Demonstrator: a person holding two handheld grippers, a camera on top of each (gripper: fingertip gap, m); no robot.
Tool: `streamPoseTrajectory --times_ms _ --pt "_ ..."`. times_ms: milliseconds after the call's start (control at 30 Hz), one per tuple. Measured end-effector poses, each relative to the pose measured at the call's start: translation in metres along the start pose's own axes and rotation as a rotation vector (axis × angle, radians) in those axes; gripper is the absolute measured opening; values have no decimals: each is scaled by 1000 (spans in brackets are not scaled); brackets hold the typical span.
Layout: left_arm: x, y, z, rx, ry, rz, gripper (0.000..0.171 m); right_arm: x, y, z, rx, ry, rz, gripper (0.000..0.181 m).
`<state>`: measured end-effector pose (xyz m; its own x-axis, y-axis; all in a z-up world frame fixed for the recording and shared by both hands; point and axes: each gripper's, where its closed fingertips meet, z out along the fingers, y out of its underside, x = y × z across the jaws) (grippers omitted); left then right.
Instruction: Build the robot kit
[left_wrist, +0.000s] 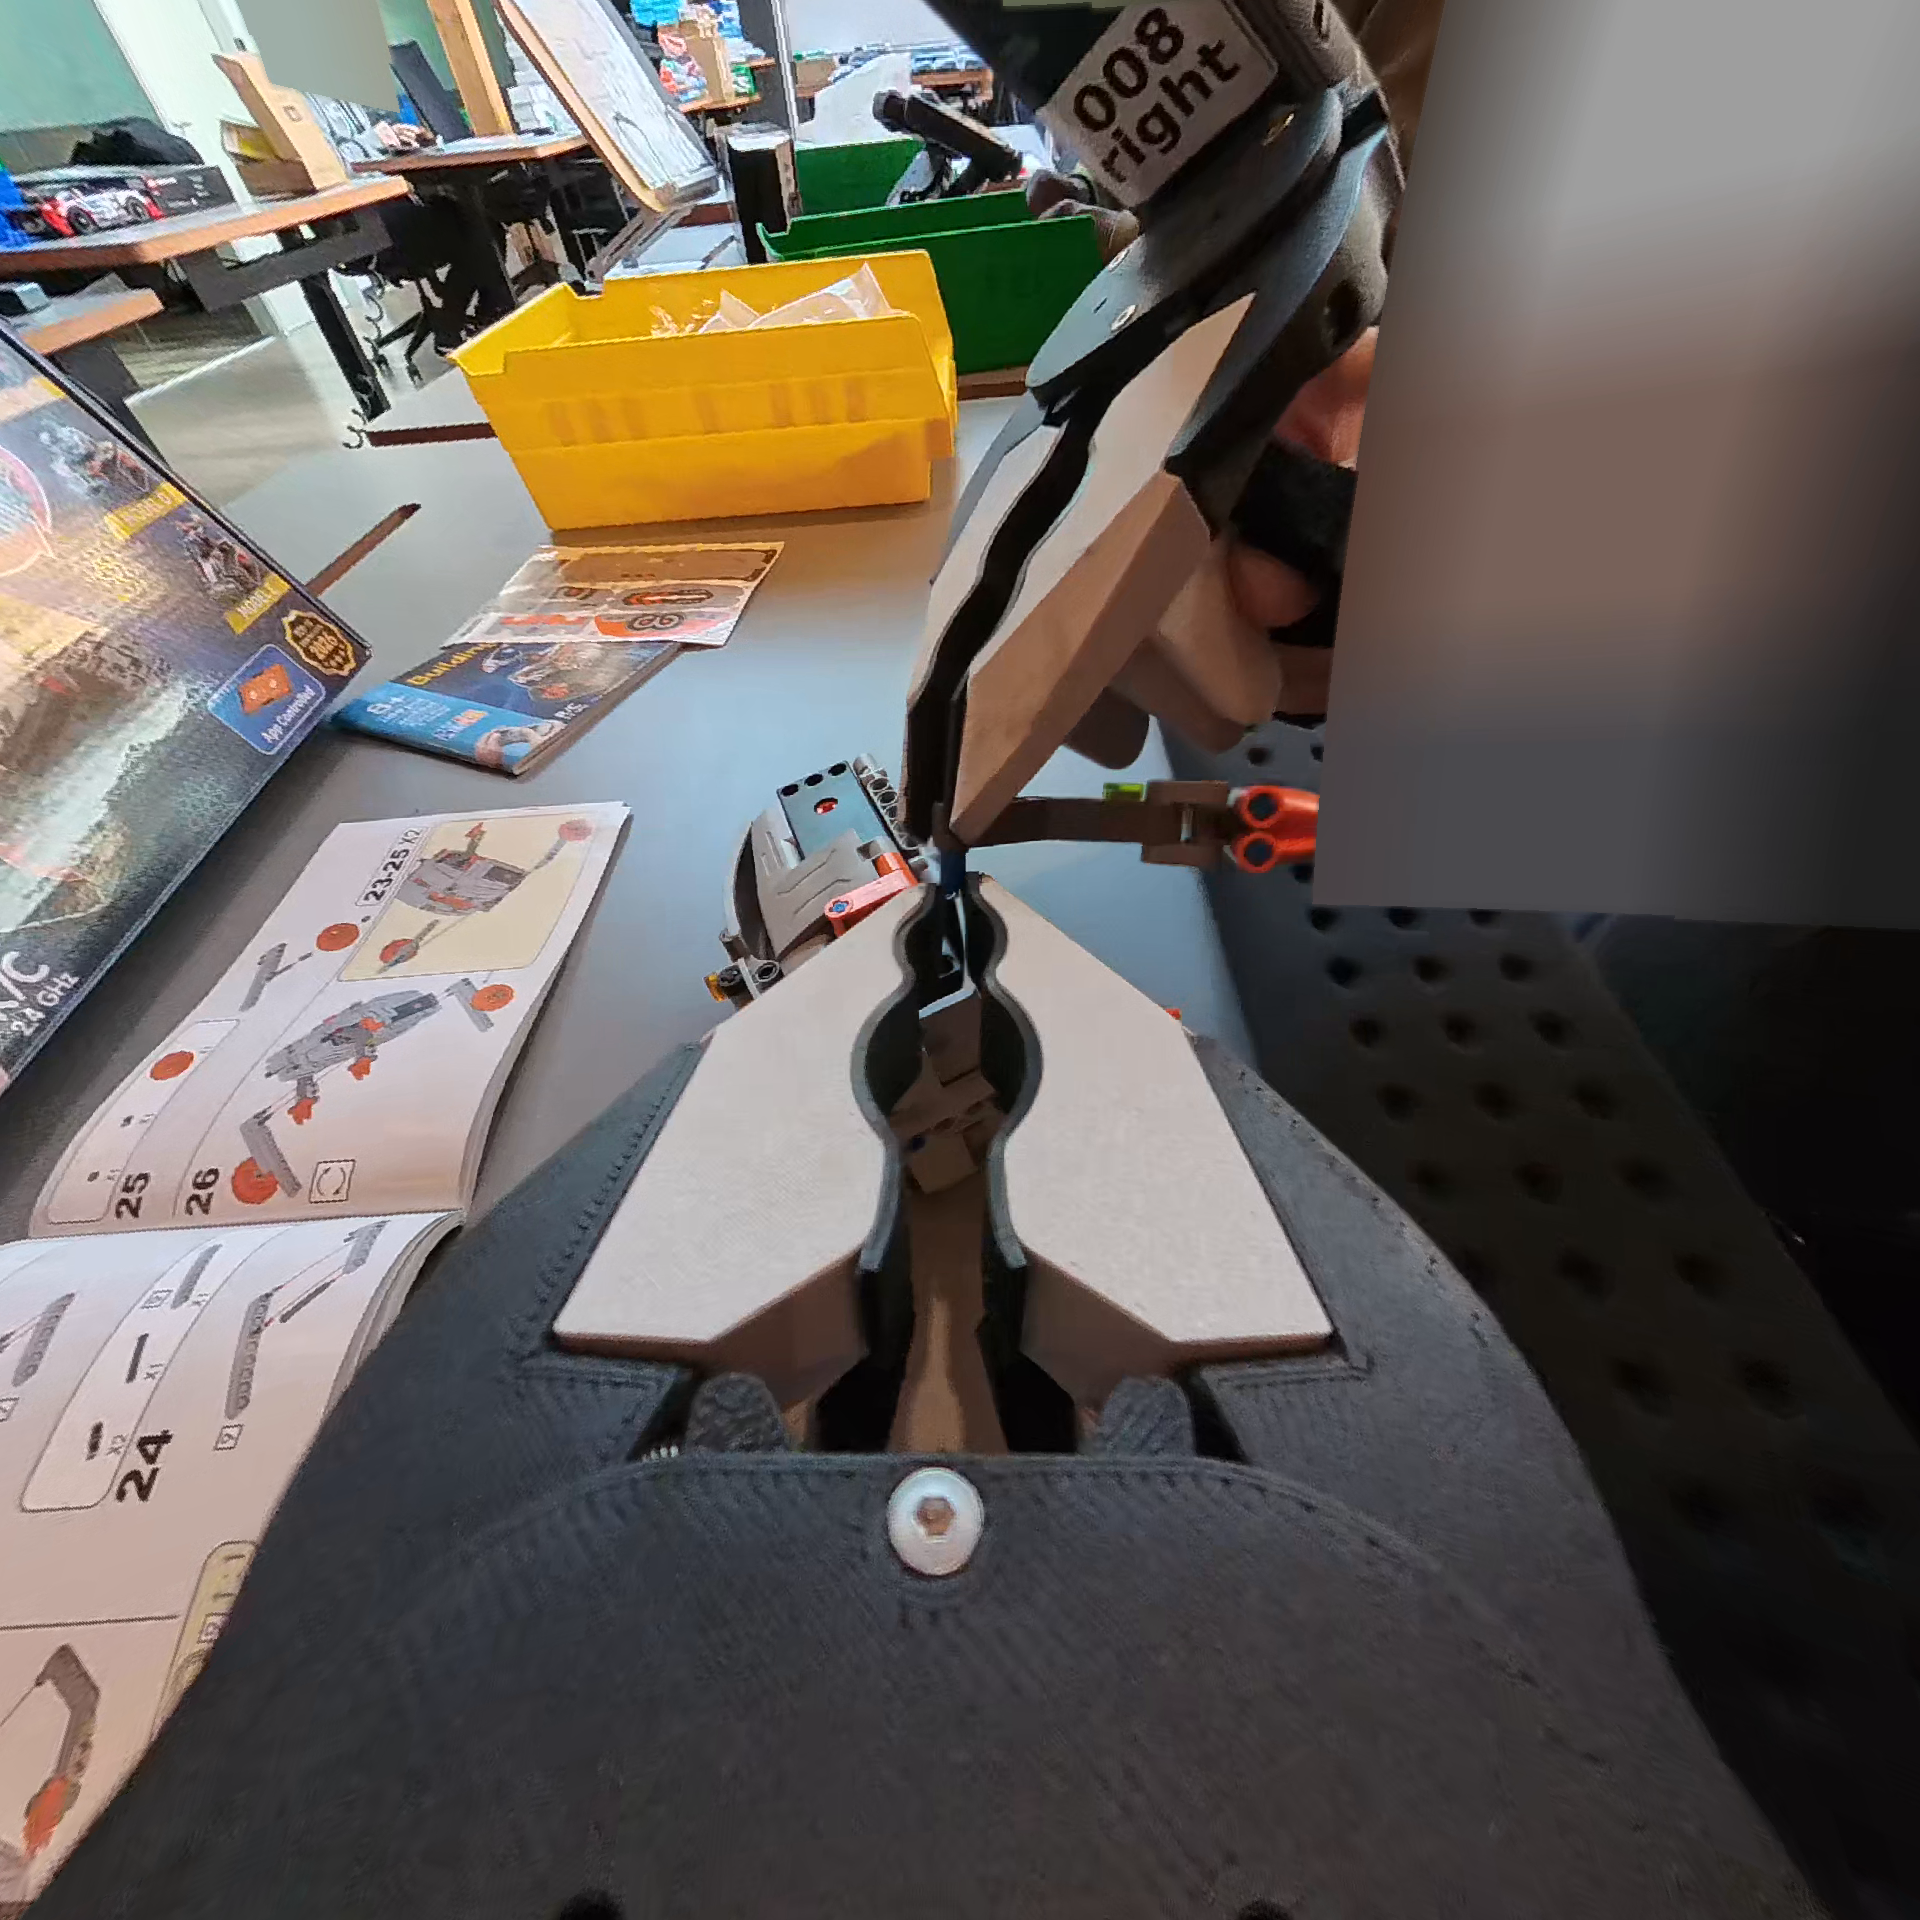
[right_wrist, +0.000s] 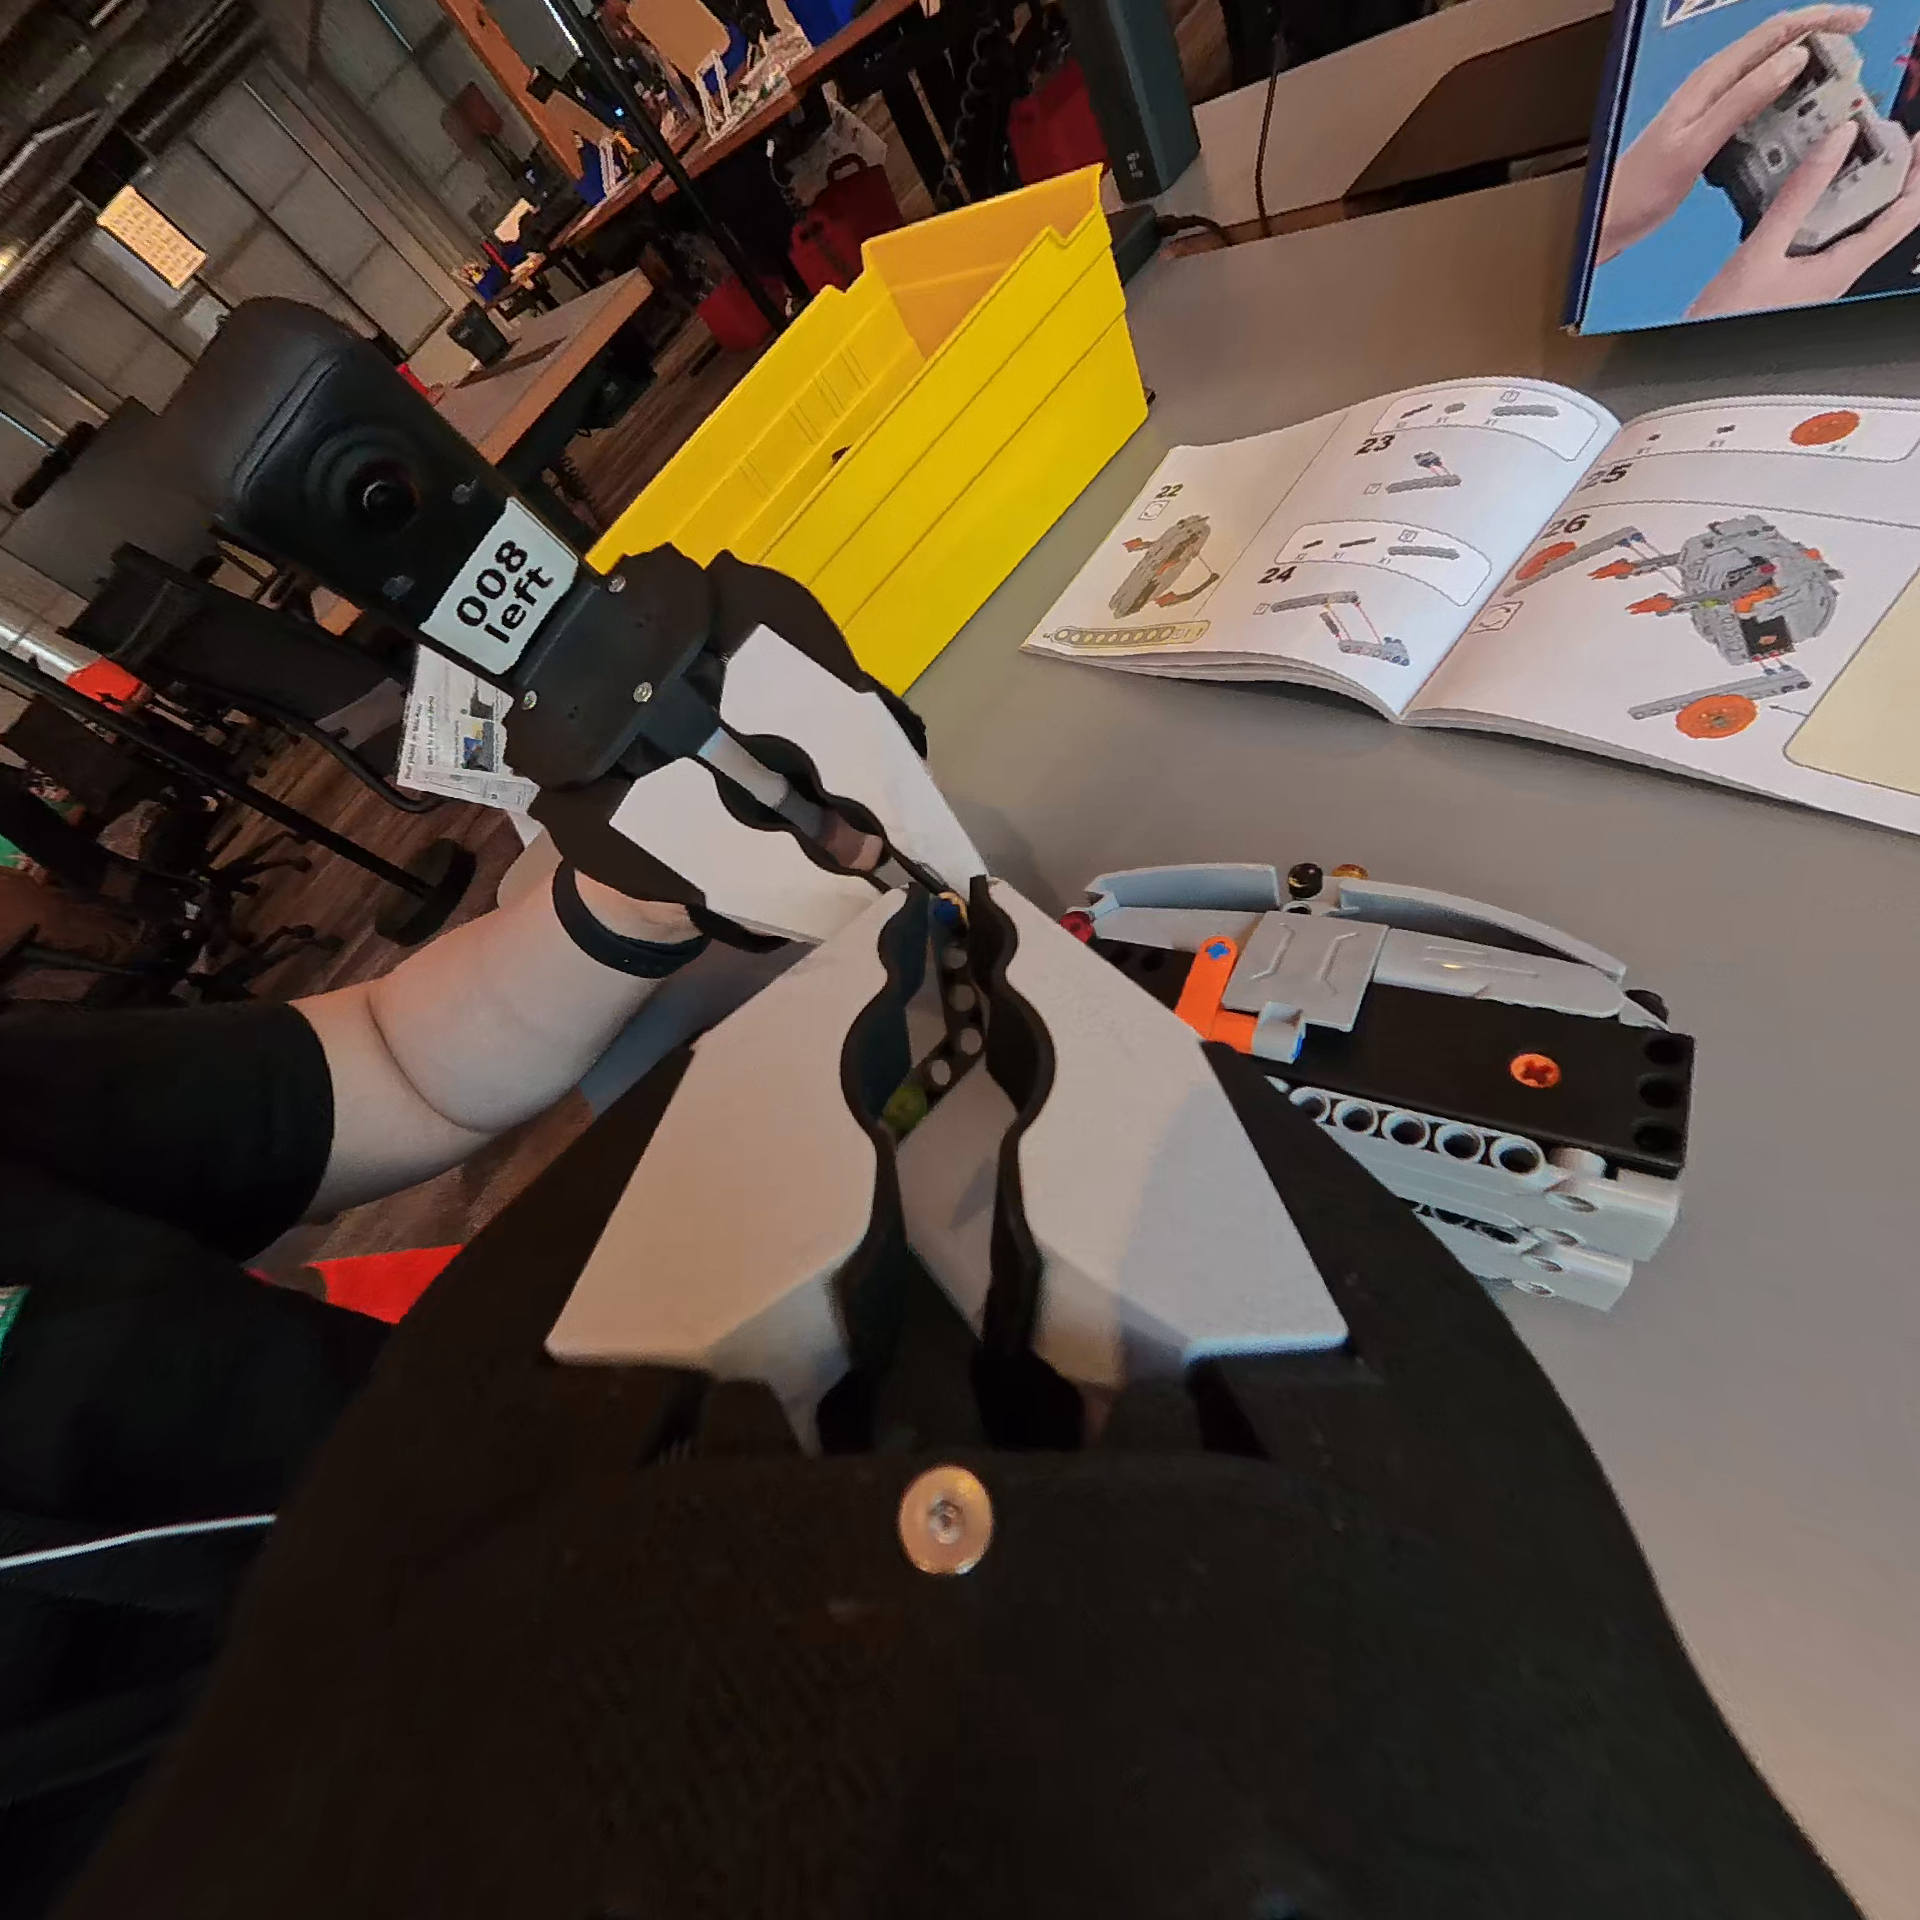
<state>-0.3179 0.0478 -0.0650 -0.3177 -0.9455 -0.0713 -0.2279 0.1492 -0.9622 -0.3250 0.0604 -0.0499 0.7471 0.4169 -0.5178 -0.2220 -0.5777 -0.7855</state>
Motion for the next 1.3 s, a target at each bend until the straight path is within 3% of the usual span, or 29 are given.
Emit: streamPoseTrajectory --times_ms 300,767,1033,1167,1300 --pt "-4 1 -1 -4 -19 -6 1 3 2 -5 -27 -4 -28 16" --pt "-2 5 2 -30 -12 -10 1 8 11 -4 -73 42 -184 7" --pt "-4 6 2 -33 -17 -12 1 10 8 -7 -58 31 -150 2" --pt "-3 7 3 -37 -17 -13 1 8 11 -7 -70 21 -149 18" --pt "-3 7 2 -37 -15 -13 1 9 11 -6 -64 33 -161 17"
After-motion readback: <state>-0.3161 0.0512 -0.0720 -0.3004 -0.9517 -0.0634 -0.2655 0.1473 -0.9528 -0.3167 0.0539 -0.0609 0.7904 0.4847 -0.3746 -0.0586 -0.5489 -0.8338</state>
